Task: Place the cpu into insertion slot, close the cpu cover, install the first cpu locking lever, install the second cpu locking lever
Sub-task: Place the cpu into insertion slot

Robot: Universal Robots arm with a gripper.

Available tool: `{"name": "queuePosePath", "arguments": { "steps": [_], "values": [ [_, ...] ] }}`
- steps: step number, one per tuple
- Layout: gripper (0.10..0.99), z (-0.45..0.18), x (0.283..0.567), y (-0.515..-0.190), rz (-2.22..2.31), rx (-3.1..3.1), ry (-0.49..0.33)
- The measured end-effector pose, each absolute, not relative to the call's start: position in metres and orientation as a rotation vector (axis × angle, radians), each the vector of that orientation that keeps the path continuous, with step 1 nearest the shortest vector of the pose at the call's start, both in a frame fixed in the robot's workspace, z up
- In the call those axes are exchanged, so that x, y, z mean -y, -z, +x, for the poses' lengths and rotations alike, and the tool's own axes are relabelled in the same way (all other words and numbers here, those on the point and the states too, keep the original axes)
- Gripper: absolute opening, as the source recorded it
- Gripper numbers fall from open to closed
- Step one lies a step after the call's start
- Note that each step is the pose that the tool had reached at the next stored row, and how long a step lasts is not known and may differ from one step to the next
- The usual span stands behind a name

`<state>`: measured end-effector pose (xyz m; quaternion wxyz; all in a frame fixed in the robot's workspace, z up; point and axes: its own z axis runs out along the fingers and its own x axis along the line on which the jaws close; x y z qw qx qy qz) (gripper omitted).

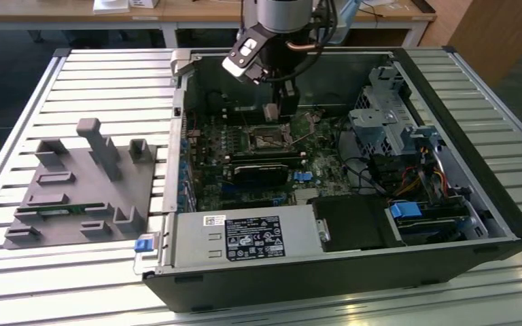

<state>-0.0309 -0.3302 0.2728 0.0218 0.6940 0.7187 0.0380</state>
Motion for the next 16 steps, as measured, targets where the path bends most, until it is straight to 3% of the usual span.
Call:
{"name": "queuePosePath", "arguments": {
  "steps": [16],
  "values": [
    [0.541,-0.031,0.327,-0.245,2.148,-2.228,-0.116]
  ]
}}
